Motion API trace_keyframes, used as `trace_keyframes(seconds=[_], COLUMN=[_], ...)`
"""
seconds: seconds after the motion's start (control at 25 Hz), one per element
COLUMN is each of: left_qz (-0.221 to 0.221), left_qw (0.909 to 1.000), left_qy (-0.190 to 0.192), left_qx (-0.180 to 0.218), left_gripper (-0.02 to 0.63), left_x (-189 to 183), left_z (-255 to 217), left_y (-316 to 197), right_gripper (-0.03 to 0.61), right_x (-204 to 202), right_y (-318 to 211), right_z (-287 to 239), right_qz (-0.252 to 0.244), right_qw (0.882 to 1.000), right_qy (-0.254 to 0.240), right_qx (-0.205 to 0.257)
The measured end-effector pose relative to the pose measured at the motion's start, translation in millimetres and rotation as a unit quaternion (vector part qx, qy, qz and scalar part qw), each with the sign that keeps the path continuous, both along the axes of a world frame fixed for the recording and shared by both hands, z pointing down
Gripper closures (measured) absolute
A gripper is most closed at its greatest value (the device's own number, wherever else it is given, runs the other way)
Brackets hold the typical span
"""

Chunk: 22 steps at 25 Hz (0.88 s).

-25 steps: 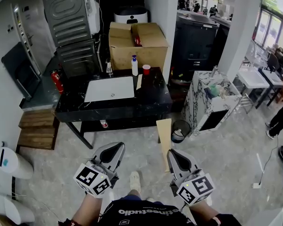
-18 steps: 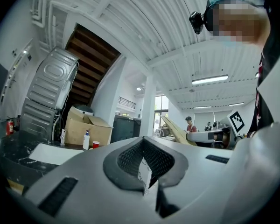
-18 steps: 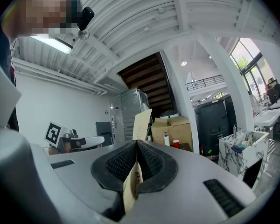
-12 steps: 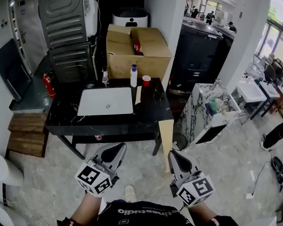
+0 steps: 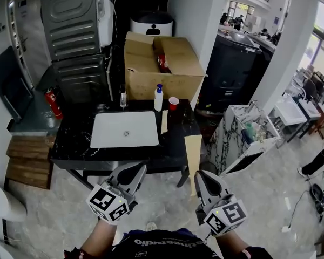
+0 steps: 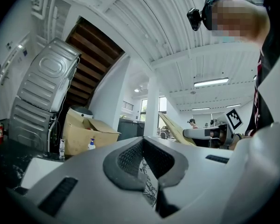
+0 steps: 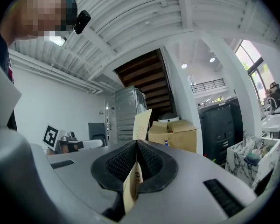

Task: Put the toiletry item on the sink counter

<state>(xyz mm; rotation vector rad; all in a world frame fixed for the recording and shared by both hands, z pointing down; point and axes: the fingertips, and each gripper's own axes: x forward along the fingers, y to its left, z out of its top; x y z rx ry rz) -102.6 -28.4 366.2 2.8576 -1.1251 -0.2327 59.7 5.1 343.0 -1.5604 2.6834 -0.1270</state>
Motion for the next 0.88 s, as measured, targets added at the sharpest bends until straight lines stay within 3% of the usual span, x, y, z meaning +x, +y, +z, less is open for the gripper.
trace_keyframes(seconds=[0.44,0.88], left_qz=[0.001,-0.022], left_qw=[0.9998,0.9995], left_qy=[0.011,0.0], left_qx=[-0.016,-0.024], left_gripper=[0.6,0.6], left_x=[8,37], left_z=[14,14], left_y=[-56,-158], right_gripper=[0.538,0.538], right_x=[5,36], right_y=[-54,-166], right_z=[11,20], right_qz=[0.004,-0.02], right_qw=[1.0,1.0], right_qy=[0.003,-0.016], right_qx=[-0.01,-0.013])
